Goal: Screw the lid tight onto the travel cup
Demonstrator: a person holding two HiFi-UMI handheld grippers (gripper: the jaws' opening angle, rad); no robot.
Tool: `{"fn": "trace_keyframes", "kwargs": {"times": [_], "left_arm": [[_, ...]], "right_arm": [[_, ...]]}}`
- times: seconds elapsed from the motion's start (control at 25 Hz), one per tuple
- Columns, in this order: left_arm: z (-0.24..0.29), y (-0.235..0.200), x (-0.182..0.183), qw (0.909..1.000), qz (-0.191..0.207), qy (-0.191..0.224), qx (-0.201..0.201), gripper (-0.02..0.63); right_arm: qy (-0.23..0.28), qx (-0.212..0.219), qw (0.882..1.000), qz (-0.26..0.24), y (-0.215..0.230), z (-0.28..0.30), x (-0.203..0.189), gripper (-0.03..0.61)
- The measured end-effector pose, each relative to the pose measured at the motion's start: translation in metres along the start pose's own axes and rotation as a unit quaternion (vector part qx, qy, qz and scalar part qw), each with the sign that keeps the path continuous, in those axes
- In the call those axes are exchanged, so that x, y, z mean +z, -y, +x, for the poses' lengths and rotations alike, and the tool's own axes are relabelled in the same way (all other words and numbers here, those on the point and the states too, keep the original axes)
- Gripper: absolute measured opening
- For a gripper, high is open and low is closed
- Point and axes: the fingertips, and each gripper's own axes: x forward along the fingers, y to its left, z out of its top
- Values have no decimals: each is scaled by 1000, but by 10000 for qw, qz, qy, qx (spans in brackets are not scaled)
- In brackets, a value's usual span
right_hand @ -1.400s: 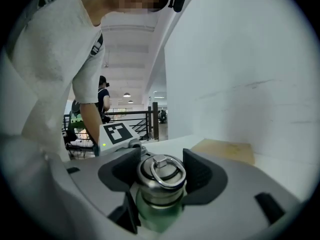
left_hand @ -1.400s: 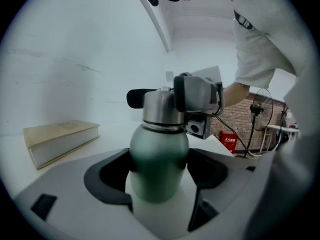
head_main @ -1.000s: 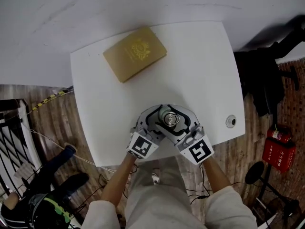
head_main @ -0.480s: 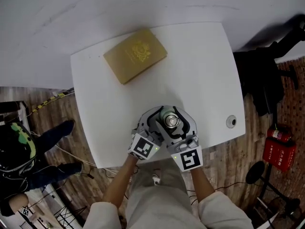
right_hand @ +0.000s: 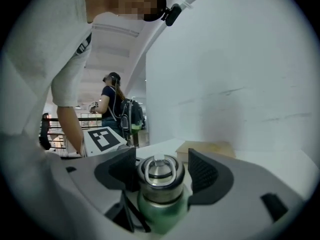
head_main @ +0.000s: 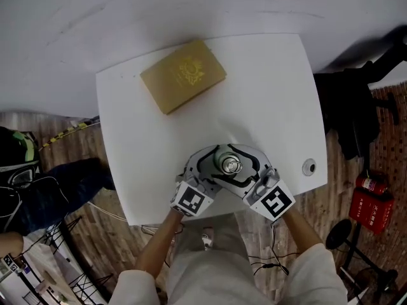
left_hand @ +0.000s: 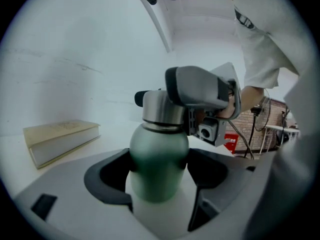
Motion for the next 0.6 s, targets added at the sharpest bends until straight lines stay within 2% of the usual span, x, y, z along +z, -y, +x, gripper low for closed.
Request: {"fn": "trace_keyframes", "kwargs": {"times": [0.12,0.32,0.6], "left_arm": [[-2,1,0,10000,10,1,2,345],[0,0,3,10000,18,27,-3,345],[1,-1,1,10000,47,70,-3,345]], "right_arm": [[-382,611,9964,-456,-8,2,-5,313],[-516,1341,9865,-791,-16,6,-6,285],[-577,1740,9782,-975,-16,9,-6,262]]}}
